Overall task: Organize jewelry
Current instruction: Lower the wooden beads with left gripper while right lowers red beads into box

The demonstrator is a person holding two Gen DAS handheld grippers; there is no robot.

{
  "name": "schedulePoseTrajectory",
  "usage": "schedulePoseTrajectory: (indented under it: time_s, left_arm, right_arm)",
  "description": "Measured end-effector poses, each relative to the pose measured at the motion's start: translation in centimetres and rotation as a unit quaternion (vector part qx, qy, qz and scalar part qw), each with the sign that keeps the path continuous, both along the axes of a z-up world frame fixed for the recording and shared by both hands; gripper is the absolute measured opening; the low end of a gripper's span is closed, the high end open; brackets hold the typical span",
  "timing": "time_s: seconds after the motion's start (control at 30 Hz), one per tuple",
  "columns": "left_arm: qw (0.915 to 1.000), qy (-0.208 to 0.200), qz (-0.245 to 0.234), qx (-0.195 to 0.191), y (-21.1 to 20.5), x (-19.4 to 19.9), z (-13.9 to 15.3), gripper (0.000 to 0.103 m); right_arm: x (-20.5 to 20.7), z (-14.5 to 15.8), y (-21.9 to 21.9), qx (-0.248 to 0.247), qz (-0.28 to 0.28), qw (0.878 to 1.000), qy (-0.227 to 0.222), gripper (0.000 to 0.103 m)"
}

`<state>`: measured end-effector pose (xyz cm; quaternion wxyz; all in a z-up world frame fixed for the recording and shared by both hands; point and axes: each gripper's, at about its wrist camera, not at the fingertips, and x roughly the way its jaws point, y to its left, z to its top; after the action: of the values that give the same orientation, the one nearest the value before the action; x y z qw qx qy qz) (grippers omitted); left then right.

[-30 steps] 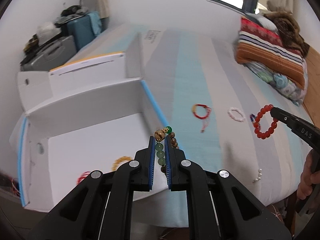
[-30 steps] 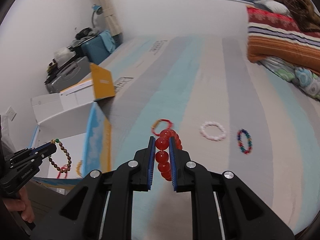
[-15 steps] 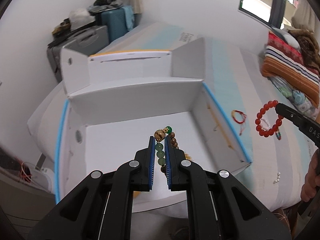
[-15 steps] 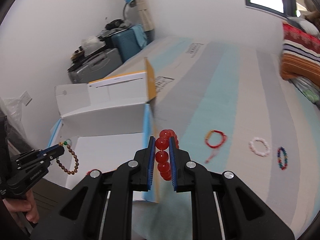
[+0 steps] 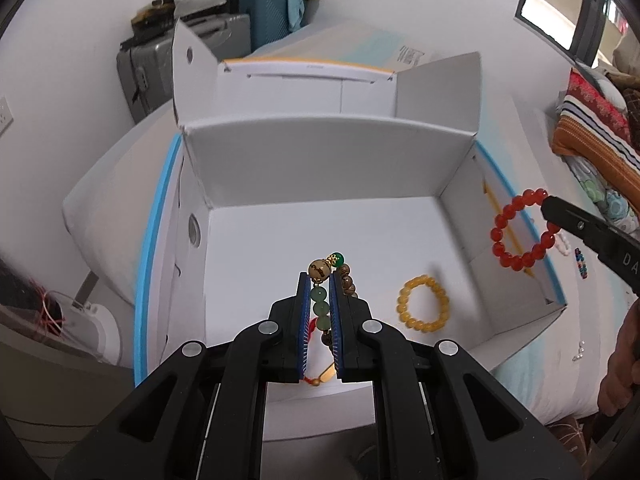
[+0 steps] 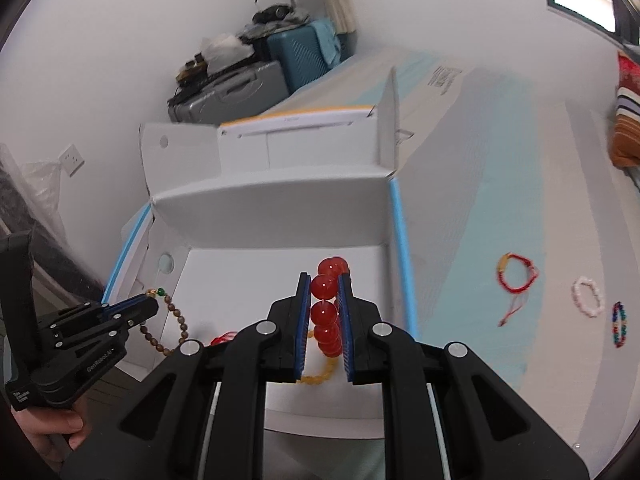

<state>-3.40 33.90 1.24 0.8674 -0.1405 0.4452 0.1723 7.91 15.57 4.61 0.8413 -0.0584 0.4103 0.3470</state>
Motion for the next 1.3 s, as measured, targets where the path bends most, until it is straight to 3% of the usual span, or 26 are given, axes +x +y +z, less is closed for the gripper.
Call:
schedulePoseTrajectory:
  time_s: [0.63, 1.03, 1.07, 1.13, 1.17, 1.2, 1.23, 1.3]
  left_arm:
    - [0.9990, 0.042, 0.004, -0.013, 2.0, 0.7, -4.1, 0.009]
    - [0.9973, 0.073, 0.010, -0.004, 2.4, 1.1, -4.7, 0.012]
    - [0.9973, 0.073, 0.010, -0.003, 2.3, 1.0, -4.6, 0.015]
    - [0.9976, 0.067, 0.013, 0.002, 2.2, 1.0, -4.2, 0.038]
    - [0.9978, 0.064, 0.016, 0.009, 2.1, 1.0, -3.9, 0.042]
    - [0.9979, 0.061, 0.016, 0.013, 2.0, 1.0, -3.6, 0.047]
    - [0.9981, 0.058, 0.016, 0.015, 1.9, 0.9, -3.3, 0.053]
    - [0.9979, 0.058, 0.019, 0.023, 1.6, 0.8, -2.8, 0.066]
  right_arm:
    - [0.2, -6.6, 3.8, -0.062, 0.009, 0.995, 0.076, 0.013]
    - [0.6, -7.8, 4.7, -0.090, 0.000, 0.991, 0.103, 0.015]
    - [0.6, -7.6, 4.8, -0.089, -0.001, 0.991, 0.102, 0.015]
    - [0.5, -7.0, 4.5, -0.083, -0.003, 0.992, 0.097, 0.016]
    - [0.4, -6.6, 4.4, -0.081, -0.003, 0.992, 0.096, 0.016]
    - [0.3, -6.2, 4.3, -0.075, -0.002, 0.992, 0.097, 0.024]
    - [0.3, -5.9, 4.2, -0.072, -0.002, 0.993, 0.096, 0.038]
    - [0.1, -4.8, 3.8, -0.066, -0.008, 0.994, 0.082, 0.053]
